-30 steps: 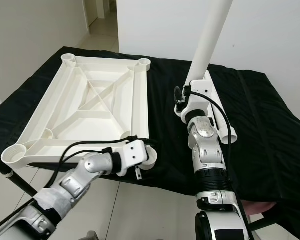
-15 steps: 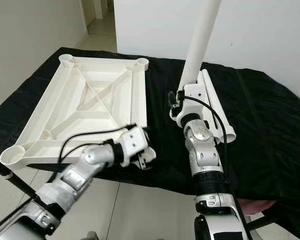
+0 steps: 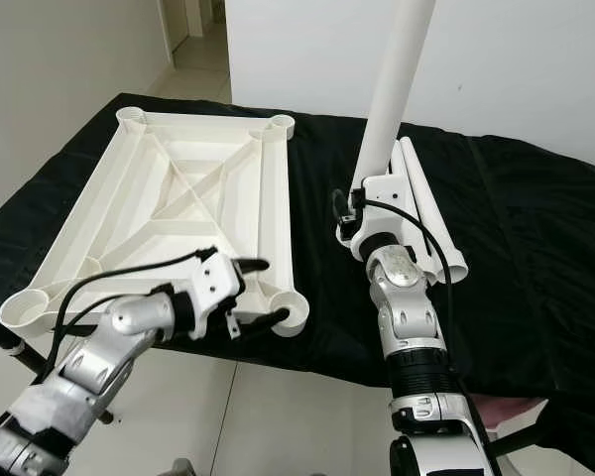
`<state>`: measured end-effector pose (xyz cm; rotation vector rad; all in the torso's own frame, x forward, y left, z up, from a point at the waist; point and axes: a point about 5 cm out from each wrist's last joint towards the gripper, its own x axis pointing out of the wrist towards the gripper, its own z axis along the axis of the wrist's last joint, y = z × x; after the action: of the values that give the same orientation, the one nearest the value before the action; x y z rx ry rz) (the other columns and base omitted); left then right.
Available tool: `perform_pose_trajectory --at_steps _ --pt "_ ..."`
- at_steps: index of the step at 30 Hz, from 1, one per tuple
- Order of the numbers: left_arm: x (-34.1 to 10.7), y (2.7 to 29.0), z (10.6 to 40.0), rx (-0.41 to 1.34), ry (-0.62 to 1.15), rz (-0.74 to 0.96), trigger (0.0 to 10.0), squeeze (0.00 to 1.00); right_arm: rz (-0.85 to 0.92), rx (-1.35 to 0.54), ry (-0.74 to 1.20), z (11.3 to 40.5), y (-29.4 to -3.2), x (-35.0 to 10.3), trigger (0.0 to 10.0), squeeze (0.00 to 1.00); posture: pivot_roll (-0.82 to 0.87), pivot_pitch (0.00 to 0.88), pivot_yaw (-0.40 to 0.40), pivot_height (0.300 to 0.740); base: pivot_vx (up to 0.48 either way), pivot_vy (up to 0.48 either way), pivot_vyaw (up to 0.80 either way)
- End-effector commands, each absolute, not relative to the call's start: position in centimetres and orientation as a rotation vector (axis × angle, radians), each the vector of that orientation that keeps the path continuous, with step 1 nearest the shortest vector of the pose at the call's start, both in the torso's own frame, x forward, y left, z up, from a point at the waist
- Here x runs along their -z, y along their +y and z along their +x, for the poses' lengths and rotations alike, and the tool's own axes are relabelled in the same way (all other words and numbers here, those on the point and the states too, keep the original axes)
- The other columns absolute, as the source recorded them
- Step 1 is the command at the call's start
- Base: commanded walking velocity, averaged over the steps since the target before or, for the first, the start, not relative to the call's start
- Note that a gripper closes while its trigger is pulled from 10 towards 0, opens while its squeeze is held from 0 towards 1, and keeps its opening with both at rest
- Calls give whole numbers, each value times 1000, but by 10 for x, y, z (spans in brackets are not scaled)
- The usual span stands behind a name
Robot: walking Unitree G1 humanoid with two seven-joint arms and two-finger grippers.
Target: Building children table
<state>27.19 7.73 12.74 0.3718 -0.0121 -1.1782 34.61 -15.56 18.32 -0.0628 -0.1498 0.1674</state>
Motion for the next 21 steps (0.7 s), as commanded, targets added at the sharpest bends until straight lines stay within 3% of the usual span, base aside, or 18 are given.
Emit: perform_pose_trajectory --at_steps 1,2,3,4,8,9,10,11,19,20,21 --pt "-125 80 270 1203 17 389 10000 0 -64 -167 -144 346 -157 -183 10000 0 -22 0 -22 740 0 0 0" --pt "-118 85 271 1184 58 404 10000 145 -65 -168 -145 346 -157 -183 10000 0 -21 0 -23 740 0 0 0" --pt "-114 88 271 1171 89 413 10000 145 -66 -170 -145 346 -157 -184 10000 0 -21 0 -23 740 0 0 0" --pt "-110 92 272 1148 125 420 10000 1000 -68 -172 -146 346 -157 -184 10000 0 -23 0 -25 740 0 0 0" --pt "-104 98 275 1106 167 448 10000 1000 -72 -175 -147 347 -157 -185 10000 0 -24 0 -27 740 0 0 0" --pt "-101 99 276 1094 184 476 10000 694 -74 -176 -147 347 -157 -185 10000 0 -23 0 -27 740 0 0 0" --pt "-101 99 276 1094 184 476 10000 694 -74 -176 -147 347 -157 -185 10000 0 -23 0 -27 740 0 0 0" --pt "-97 102 276 1083 209 522 10000 0 -75 -178 -149 346 -158 -186 10000 0 -23 0 -27 740 0 0 0" --pt "-91 99 287 986 276 524 10000 0 -79 -174 -153 347 -158 -187 10000 0 -30 0 -24 740 0 0 0" --pt "-92 98 291 964 283 516 2118 0 -79 -173 -154 347 -158 -187 10000 0 -32 0 -21 740 0 0 0" --pt "-93 97 295 945 285 501 0 0 -80 -171 -154 347 -158 -187 10000 0 -36 0 -19 740 0 0 0"
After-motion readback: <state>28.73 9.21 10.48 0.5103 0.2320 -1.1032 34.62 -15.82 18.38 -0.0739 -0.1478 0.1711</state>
